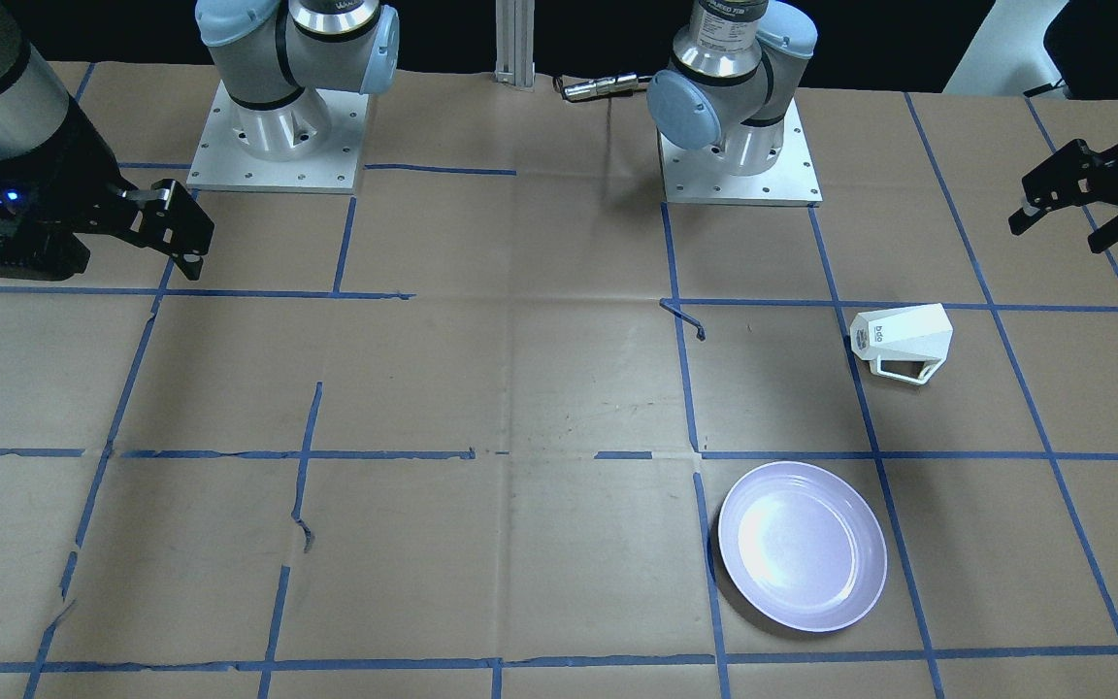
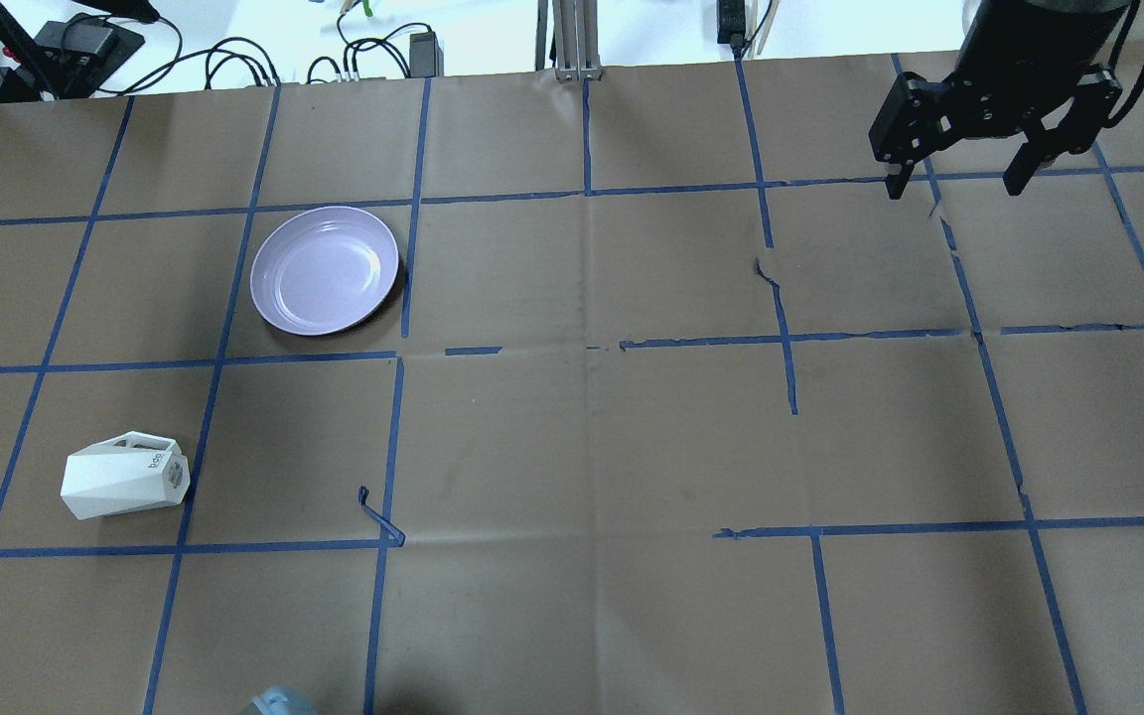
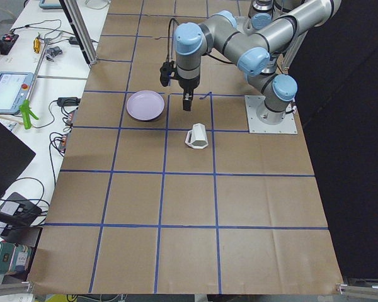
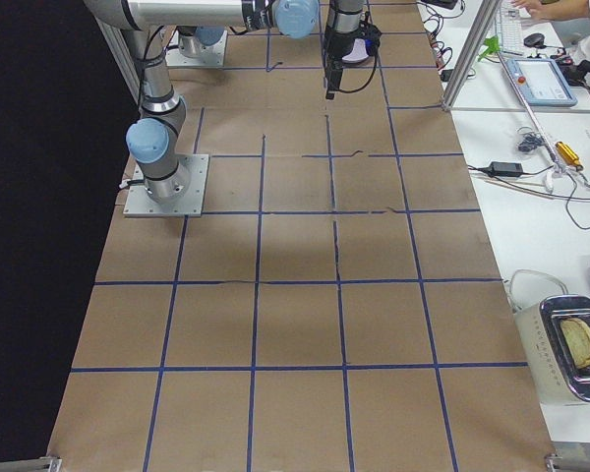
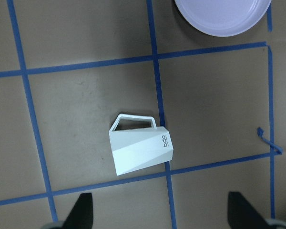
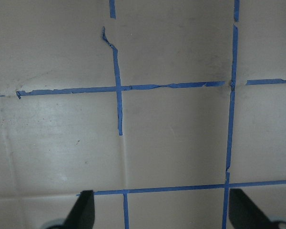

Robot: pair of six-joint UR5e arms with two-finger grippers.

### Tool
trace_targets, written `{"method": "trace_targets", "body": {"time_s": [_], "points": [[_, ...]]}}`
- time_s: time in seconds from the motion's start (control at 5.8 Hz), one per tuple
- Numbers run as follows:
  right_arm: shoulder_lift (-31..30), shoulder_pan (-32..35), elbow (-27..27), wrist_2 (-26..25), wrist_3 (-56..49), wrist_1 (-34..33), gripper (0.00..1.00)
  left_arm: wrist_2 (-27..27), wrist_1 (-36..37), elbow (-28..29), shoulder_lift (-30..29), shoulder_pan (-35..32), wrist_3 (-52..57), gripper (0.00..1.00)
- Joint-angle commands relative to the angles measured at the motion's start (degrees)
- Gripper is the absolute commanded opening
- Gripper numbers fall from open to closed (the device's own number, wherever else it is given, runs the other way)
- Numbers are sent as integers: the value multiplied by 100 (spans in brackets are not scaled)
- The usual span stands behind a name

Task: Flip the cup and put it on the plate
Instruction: 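Move the left gripper back and down toward the white mug lying on its side, then lower the left gripper onto the mug and close on its rim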

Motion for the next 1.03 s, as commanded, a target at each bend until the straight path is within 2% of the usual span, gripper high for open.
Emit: {"method": "trace_targets", "body": {"time_s": [0.0, 0.17, 0.52, 0.69, 0.86], "points": [[0, 0, 0, 0, 0, 0, 100, -482, 29, -266, -701, 988, 1205, 99], [0, 0, 0, 0, 0, 0, 100, -737, -85, -292, -1063, 1228, 1524, 99], [0, 0, 0, 0, 0, 0, 100, -923, -314, -231, -1670, 1248, 1834, 99], [0, 0, 0, 0, 0, 0, 100, -1351, -523, -292, -1873, 1248, 1974, 99], [0, 0, 0, 0, 0, 0, 100, -1355, -769, -284, -2110, 1275, 2158, 99]]}}
